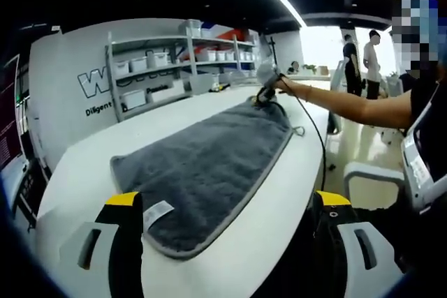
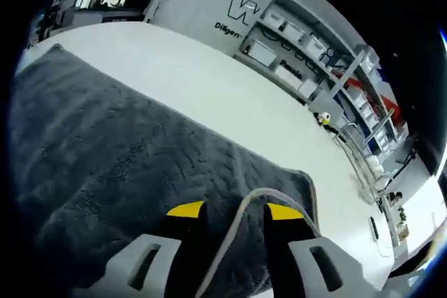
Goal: Open the folded towel by lifting each exposed corner and separating the folded layers until the towel lies flat within the target outline without major curled edges
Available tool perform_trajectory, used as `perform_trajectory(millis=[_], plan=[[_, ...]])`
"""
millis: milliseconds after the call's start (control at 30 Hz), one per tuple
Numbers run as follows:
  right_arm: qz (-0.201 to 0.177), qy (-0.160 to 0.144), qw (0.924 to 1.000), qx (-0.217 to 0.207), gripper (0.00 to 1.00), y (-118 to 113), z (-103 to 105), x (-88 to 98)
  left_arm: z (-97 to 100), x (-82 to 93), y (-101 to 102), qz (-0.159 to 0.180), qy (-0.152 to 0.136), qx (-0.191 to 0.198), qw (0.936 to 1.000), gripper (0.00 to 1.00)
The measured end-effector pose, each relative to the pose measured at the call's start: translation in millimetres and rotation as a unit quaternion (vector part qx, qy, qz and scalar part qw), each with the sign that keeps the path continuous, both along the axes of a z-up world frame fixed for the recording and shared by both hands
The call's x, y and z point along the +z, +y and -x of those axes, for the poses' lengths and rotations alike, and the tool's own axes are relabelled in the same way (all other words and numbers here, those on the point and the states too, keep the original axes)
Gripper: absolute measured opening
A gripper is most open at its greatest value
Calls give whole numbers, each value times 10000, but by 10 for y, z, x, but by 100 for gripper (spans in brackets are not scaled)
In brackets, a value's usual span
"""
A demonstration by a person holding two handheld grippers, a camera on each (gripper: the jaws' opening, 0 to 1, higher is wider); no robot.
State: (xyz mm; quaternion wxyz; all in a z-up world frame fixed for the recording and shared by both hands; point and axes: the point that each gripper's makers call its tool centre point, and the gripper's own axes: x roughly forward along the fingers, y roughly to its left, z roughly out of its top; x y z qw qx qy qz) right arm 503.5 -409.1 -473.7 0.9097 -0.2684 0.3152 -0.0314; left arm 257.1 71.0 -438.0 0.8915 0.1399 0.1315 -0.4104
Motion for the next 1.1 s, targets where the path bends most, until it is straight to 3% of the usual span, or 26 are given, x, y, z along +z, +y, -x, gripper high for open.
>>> perform_trajectory(millis=[100,367,733,1100], plan=[[467,223,9985,-150,26,-127,-11,-53,1,-8,15,-25,2,10,10000,99],[378,114,9991,-138,0,-223,-38,-74,79,12,-10,103,-5,-120,9999,99],[-47,-272,9996,-85,0,-275,190,80,70,-9,-31,55,-3,-126,9999,99],[-537,-1052,9928,-216,0,-465,564,323,72,-18,-79,25,10,-172,9998,99]])
